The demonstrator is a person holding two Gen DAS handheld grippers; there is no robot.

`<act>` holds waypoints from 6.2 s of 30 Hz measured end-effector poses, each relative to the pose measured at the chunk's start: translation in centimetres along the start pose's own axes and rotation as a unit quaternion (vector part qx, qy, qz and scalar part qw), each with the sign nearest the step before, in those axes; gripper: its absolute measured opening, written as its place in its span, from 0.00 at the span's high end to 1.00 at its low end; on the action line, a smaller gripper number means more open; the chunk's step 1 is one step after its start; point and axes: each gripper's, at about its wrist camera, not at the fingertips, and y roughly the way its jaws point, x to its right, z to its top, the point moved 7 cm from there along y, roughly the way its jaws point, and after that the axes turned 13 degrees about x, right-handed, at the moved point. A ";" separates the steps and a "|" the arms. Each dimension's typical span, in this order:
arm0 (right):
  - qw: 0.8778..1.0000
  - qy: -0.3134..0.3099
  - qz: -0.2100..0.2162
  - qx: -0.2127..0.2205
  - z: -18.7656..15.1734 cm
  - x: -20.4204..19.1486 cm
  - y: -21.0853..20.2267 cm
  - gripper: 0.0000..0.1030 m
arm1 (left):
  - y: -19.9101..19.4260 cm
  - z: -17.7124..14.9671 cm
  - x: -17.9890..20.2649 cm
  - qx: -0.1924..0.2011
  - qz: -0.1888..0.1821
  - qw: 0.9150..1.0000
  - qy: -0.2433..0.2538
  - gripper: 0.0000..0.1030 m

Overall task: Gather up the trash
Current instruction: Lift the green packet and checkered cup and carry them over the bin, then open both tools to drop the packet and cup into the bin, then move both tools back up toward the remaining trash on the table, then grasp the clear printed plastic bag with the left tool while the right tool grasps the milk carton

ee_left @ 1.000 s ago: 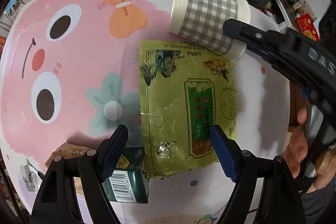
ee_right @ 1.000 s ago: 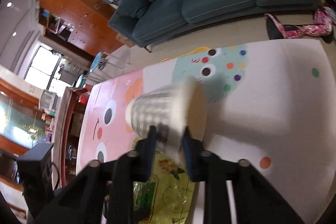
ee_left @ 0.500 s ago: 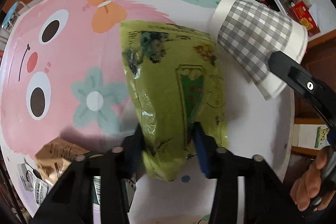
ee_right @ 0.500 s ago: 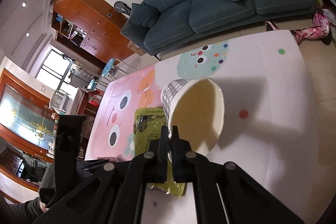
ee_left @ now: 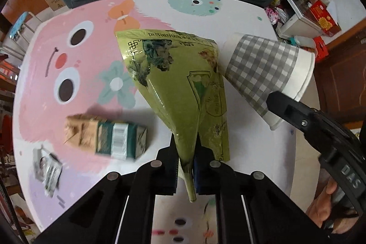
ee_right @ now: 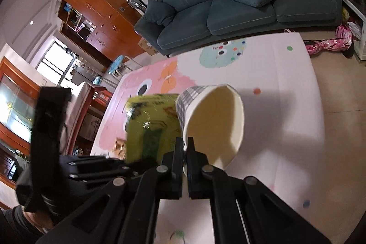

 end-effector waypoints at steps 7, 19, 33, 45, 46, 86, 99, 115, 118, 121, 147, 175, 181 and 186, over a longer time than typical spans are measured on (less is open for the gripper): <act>0.999 -0.016 -0.009 -0.027 -3.2 -2.9 -2.7 0.98 | -4.0 -3.8 -1.7 0.007 0.002 1.000 0.020 0.93; 0.999 -0.015 -0.034 -0.032 -12.2 -9.7 -8.5 0.98 | -12.2 -14.9 -4.7 0.024 -0.031 0.997 0.064 0.93; 0.984 0.080 -0.154 0.035 -29.1 -17.9 -17.1 0.98 | -18.6 -30.1 -7.3 0.007 -0.101 0.972 0.213 0.93; 0.981 0.083 -0.172 0.016 -37.1 -21.4 -20.6 0.98 | -21.0 -38.6 -8.1 0.013 -0.094 0.970 0.223 0.92; 0.982 0.081 -0.170 0.011 -37.7 -21.5 -20.8 0.98 | -21.0 -39.0 -8.2 0.014 -0.093 0.972 0.216 0.92; 0.952 0.121 -0.216 -0.179 -64.5 -4.3 2.5 0.89 | 9.2 -59.4 -15.5 -0.121 -0.045 0.991 0.046 0.52; 0.956 0.111 -0.216 -0.164 -63.4 -5.1 -0.1 0.74 | 5.0 -56.8 -17.1 -0.077 -0.017 0.996 0.048 0.38; 0.979 0.065 -0.165 -0.098 -52.6 -15.4 -13.0 0.74 | -14.8 -49.4 -13.8 0.034 -0.012 0.999 0.017 0.28; 0.984 0.044 -0.151 -0.086 -50.1 -18.1 -16.1 0.74 | -20.0 -47.4 -12.9 0.066 -0.010 0.997 0.025 0.28; 0.988 0.019 -0.137 -0.068 -47.6 -20.4 -18.9 0.74 | -24.3 -45.4 -12.4 0.096 -0.002 0.995 0.040 0.27; 0.987 -0.063 -0.131 0.072 -27.4 -25.0 -17.0 0.69 | -25.4 -22.6 -21.7 0.142 0.018 0.990 0.020 0.07; 0.973 -0.034 -0.229 -0.014 -14.5 -20.8 6.7 0.63 | -0.1 -8.3 -27.3 -0.023 0.016 0.996 0.080 0.28; 0.966 -0.119 -0.226 -0.023 -13.1 -21.5 7.7 0.42 | -0.1 -7.7 -25.6 -0.012 -0.017 0.992 0.126 0.80; 0.943 -0.244 -0.225 -0.031 -10.6 -22.1 8.8 0.41 | -1.1 -5.7 -25.5 0.002 -0.054 0.993 0.106 0.85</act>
